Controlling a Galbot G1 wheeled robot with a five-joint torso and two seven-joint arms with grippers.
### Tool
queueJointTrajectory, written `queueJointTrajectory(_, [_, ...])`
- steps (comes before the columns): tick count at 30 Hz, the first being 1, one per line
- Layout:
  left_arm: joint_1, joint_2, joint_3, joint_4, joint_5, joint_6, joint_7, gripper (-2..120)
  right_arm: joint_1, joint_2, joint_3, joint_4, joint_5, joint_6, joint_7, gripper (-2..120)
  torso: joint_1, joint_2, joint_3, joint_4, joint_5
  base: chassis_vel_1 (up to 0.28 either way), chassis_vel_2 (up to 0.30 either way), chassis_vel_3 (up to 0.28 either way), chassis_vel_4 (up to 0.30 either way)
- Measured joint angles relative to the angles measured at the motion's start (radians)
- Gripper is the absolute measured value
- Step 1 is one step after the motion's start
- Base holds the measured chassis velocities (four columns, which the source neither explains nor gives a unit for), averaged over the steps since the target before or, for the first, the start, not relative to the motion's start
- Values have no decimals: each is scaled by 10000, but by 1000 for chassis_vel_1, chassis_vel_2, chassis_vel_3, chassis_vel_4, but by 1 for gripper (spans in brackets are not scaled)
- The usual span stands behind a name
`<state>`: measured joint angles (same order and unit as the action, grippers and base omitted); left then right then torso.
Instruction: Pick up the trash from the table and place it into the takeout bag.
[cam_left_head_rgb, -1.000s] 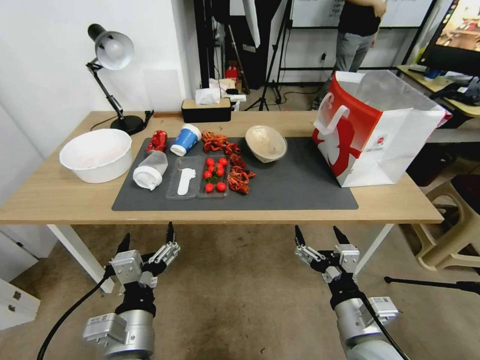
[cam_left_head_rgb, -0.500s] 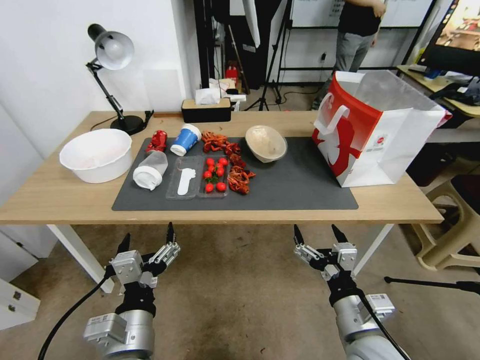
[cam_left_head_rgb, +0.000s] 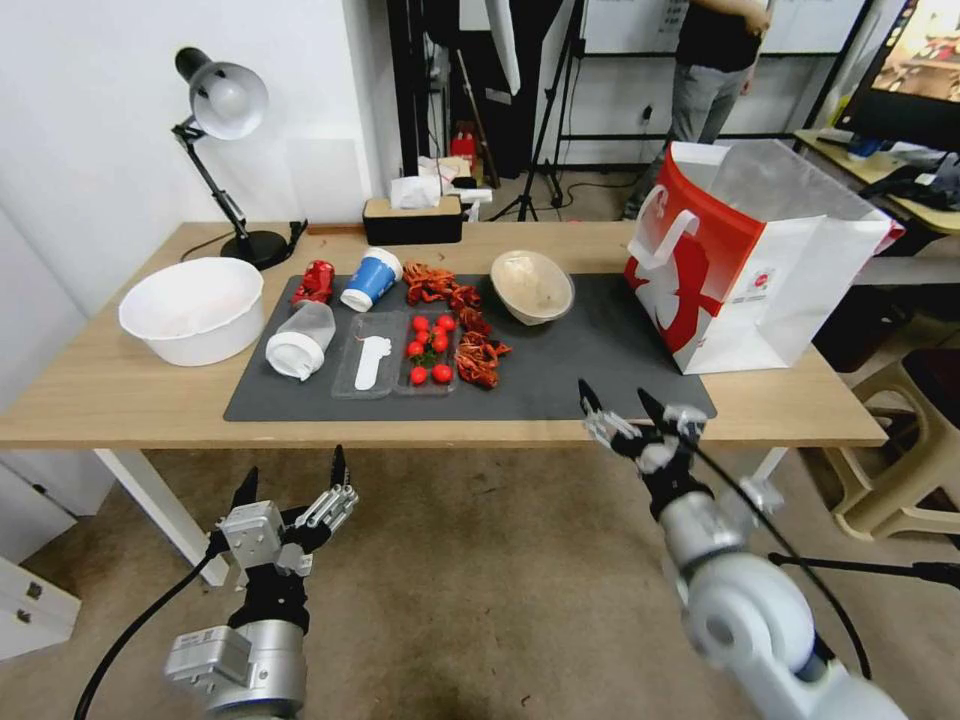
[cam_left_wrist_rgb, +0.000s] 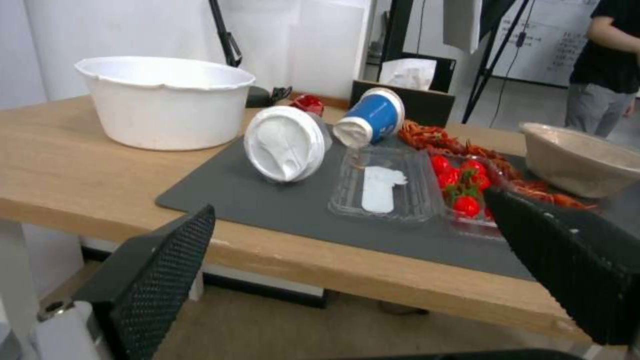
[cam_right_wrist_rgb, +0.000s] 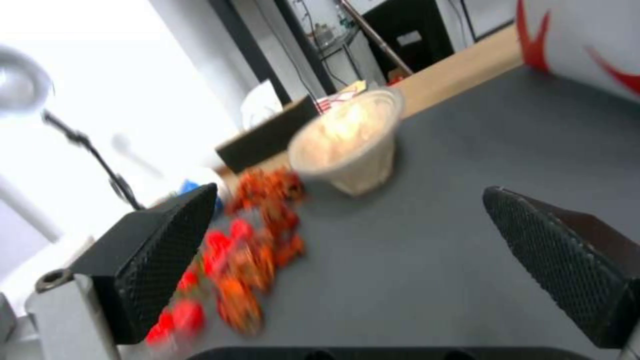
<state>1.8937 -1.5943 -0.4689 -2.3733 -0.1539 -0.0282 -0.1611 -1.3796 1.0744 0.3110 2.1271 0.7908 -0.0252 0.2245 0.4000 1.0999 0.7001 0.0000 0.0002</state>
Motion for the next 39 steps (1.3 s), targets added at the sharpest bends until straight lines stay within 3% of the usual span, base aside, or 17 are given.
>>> queueJointTrajectory(3, [2,0,-18,0,-1,0,1,100,167,-25,-37,-60,250,-33,23,100,0,0,0,0,-1,0,0,0,0])
queueJointTrajectory(12, [31,-34,-105,-6,-6,2,1,100,2451,-39,-470,-836,3003,-620,844,100,1,-1,1,1,-3,0,0,0,0])
queueJointTrajectory(18, [111,-123,-149,-45,18,-9,0,100,5077,577,-1342,-2207,5684,-1880,3009,100,1,0,1,1,-2,0,0,0,0])
queueJointTrajectory(25, [213,-140,-163,-93,32,-118,-51,100,6947,1443,-1748,-3927,6362,-2190,4739,100,1,-1,0,0,-3,0,0,0,0])
queueJointTrajectory(39, [253,-139,-224,-109,-15,-258,-129,100,8173,2439,-1984,-5648,6750,-2396,5455,100,-1,-1,0,-1,-2,0,0,0,0])
